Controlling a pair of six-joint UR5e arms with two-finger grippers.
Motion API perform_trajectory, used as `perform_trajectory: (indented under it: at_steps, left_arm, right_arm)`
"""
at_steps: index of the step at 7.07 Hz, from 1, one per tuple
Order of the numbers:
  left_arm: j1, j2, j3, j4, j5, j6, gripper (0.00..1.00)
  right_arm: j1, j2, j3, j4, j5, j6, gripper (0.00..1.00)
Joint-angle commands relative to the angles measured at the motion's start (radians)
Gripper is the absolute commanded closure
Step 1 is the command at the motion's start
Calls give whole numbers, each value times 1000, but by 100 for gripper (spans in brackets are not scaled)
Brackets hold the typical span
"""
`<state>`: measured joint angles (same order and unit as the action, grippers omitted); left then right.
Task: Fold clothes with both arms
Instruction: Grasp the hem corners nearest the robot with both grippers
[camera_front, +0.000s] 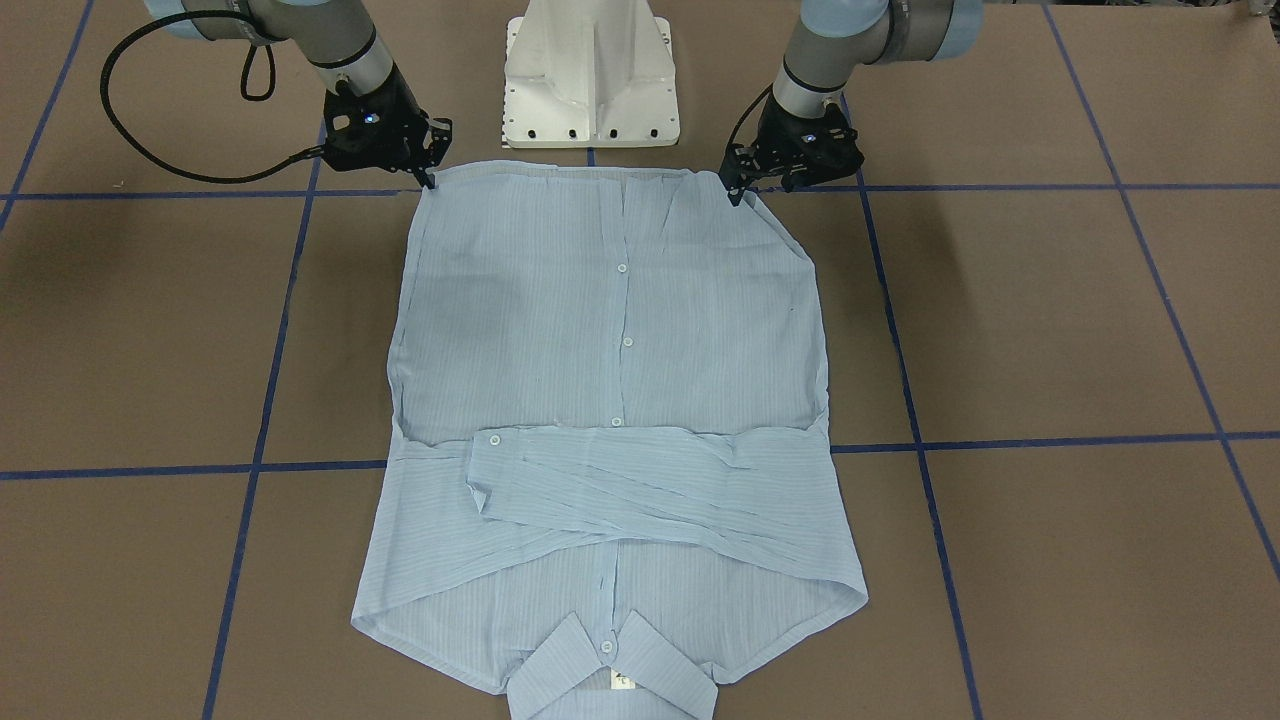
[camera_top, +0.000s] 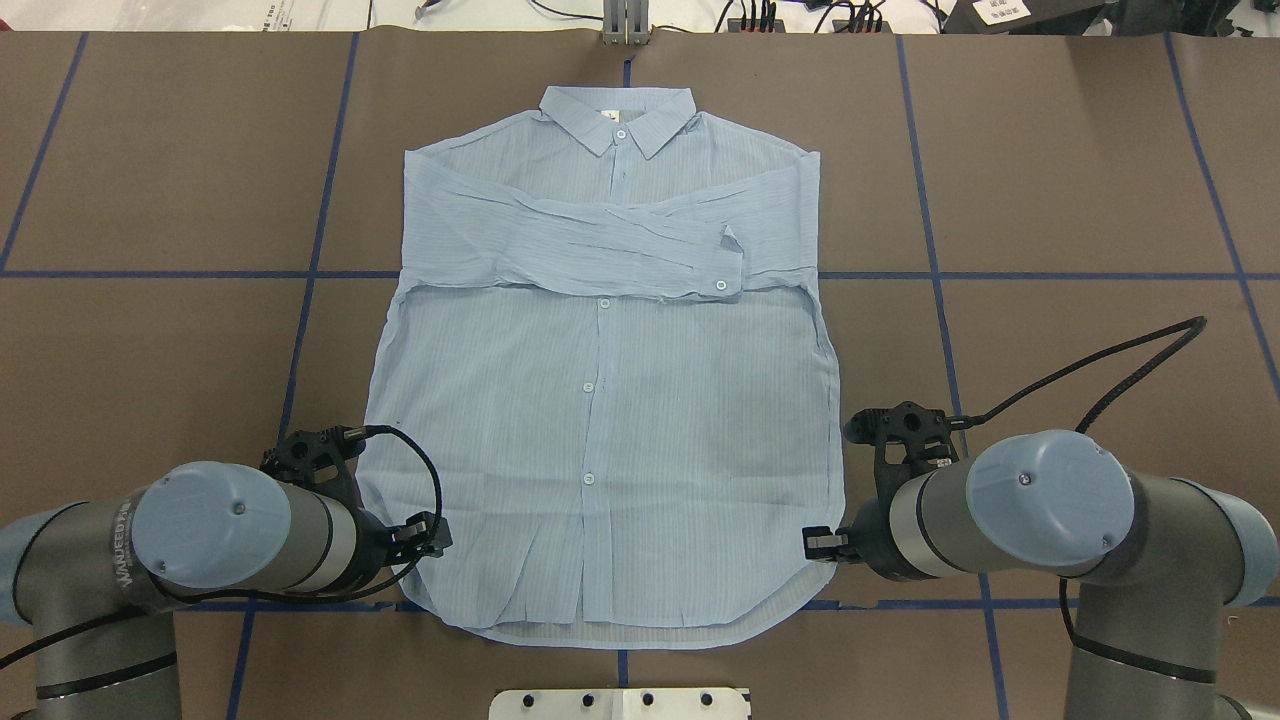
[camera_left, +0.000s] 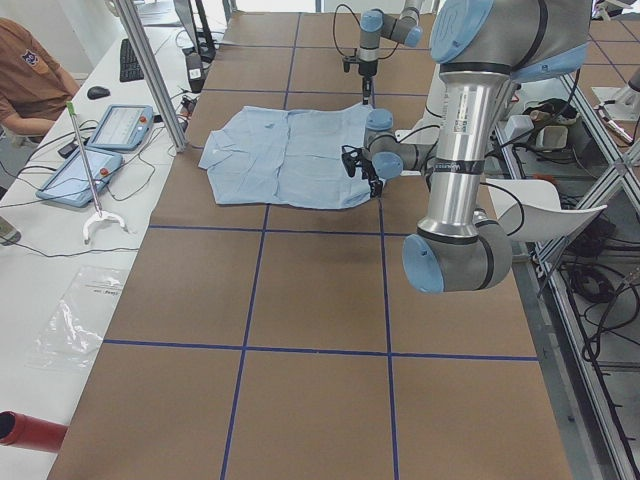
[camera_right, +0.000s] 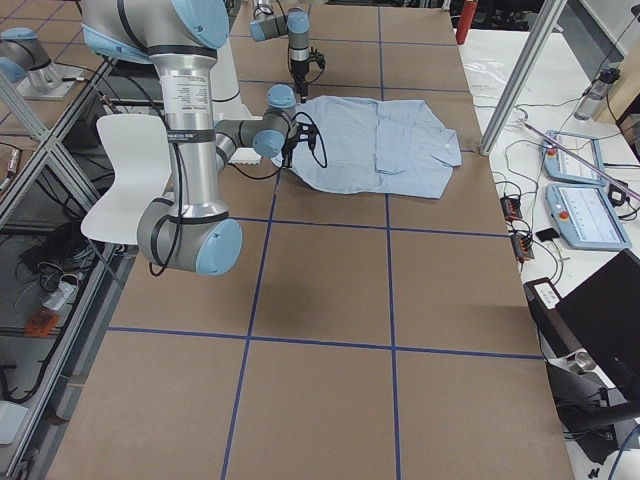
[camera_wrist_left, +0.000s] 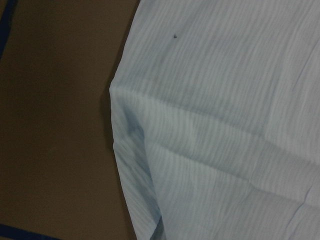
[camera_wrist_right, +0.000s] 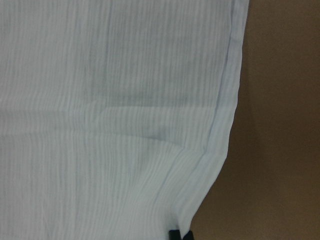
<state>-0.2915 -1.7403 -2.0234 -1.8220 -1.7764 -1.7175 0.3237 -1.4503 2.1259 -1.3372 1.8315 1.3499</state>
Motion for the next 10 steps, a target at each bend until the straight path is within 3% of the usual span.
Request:
perform_trajectory:
  at_steps: [1,4,10]
  left_arm:
    - [-1,-4,8,1,0,-1,15]
    - [-2,-25,64,1,2,-2,21]
    - [-2,-31,65,0,2,-2,67]
  right_arm:
    - [6,1,-1,0,2,0,100]
    - [12,1,-1,0,2,0,100]
    - [29,-1,8,0,9,-2,100]
